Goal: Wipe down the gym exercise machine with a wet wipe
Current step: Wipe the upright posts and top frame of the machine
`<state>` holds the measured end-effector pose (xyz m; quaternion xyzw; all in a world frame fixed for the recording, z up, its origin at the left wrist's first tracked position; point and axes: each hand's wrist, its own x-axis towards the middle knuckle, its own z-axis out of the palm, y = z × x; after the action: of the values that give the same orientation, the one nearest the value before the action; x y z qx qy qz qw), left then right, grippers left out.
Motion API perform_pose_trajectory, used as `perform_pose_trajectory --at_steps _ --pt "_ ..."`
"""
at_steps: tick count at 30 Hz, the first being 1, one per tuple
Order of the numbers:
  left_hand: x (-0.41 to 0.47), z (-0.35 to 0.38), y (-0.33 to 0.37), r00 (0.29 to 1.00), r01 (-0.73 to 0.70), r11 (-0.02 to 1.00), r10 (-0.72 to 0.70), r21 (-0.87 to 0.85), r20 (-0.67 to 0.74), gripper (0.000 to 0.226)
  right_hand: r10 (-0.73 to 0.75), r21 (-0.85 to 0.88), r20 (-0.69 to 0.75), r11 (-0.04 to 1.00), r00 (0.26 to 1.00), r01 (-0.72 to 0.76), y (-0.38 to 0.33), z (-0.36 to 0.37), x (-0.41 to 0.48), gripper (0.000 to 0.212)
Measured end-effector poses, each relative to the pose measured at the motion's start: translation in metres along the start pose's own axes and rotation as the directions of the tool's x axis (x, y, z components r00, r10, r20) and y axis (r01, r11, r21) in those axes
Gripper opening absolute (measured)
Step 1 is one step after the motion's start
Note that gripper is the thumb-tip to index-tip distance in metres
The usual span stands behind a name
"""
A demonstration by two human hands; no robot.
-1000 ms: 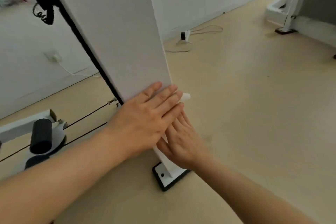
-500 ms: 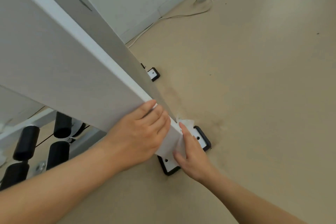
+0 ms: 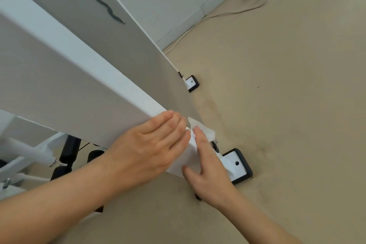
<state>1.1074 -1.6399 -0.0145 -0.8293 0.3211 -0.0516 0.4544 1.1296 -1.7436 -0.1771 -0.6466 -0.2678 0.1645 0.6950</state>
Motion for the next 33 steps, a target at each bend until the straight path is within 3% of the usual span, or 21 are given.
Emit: perform_pose_trajectory --at_steps 2,4,5,7,10,12,14,17,19,21,24,26,29,33 --pt "0.003 -0.008 -0.004 0.999 0.033 0.999 -0.034 -0.034 -0.028 0.037 -0.170 0.202 -0.005 0.965 0.985 0.167 -0.034 0.001 0.017 0.058" --pt "0.002 -0.020 -0.011 0.993 0.093 0.993 -0.098 -0.076 -0.059 0.035 -0.227 0.264 0.017 0.940 0.974 0.214 -0.035 -0.002 0.023 0.050" --pt "-0.001 -0.026 -0.017 0.989 0.123 0.989 -0.129 -0.085 -0.070 0.034 -0.191 0.246 0.048 0.954 0.980 0.173 -0.026 -0.004 0.023 0.051" --pt "-0.008 -0.034 -0.024 0.987 0.136 0.985 -0.143 -0.102 -0.067 0.035 0.041 0.224 0.080 0.973 0.996 -0.058 0.000 -0.012 0.014 0.061" --pt "-0.022 -0.040 -0.030 0.986 0.134 0.985 -0.143 -0.106 -0.087 0.037 0.230 0.171 0.126 0.953 0.965 -0.249 -0.006 -0.015 0.018 0.094" --pt "-0.030 -0.043 -0.030 0.976 0.156 0.979 -0.172 -0.129 -0.131 0.035 0.084 0.146 0.115 0.984 0.990 -0.101 -0.040 -0.012 0.029 0.095" --pt "-0.042 -0.048 -0.033 0.942 0.234 0.958 -0.266 -0.166 -0.203 0.030 -0.121 0.148 0.107 0.983 0.987 0.104 -0.091 -0.008 0.041 0.079" --pt "-0.064 -0.054 -0.047 0.820 0.438 0.871 -0.488 -0.220 -0.298 0.025 -0.272 0.127 0.082 0.957 0.959 0.261 -0.137 -0.004 0.045 0.071" --pt "-0.071 -0.055 -0.054 0.760 0.510 0.820 -0.571 -0.259 -0.310 0.022 -0.314 0.024 0.058 0.949 0.948 0.313 -0.128 -0.001 0.035 0.073" --pt "-0.073 -0.055 -0.054 0.753 0.522 0.812 -0.582 -0.261 -0.305 0.022 -0.301 -0.036 0.023 0.953 0.953 0.302 -0.109 0.003 0.022 0.074" --pt "-0.075 -0.055 -0.052 0.720 0.529 0.773 -0.627 -0.351 -0.297 0.025 -0.320 -0.001 -0.046 0.947 0.946 0.321 -0.128 0.007 0.024 0.076" --pt "-0.081 -0.058 -0.055 0.655 0.553 0.708 -0.695 -0.439 -0.296 0.026 -0.456 -0.006 -0.096 0.889 0.885 0.458 -0.165 0.012 0.035 0.076" --pt "-0.087 -0.061 -0.059 0.576 0.553 0.635 -0.759 -0.539 -0.303 0.032 -0.651 -0.267 -0.089 0.745 0.754 0.611 -0.194 0.021 0.047 0.071" --pt "-0.100 -0.070 -0.061 0.497 0.428 0.513 -0.821 -0.744 -0.280 0.046 -0.802 -0.664 0.092 0.392 0.590 0.637 -0.167 0.021 0.035 0.066"
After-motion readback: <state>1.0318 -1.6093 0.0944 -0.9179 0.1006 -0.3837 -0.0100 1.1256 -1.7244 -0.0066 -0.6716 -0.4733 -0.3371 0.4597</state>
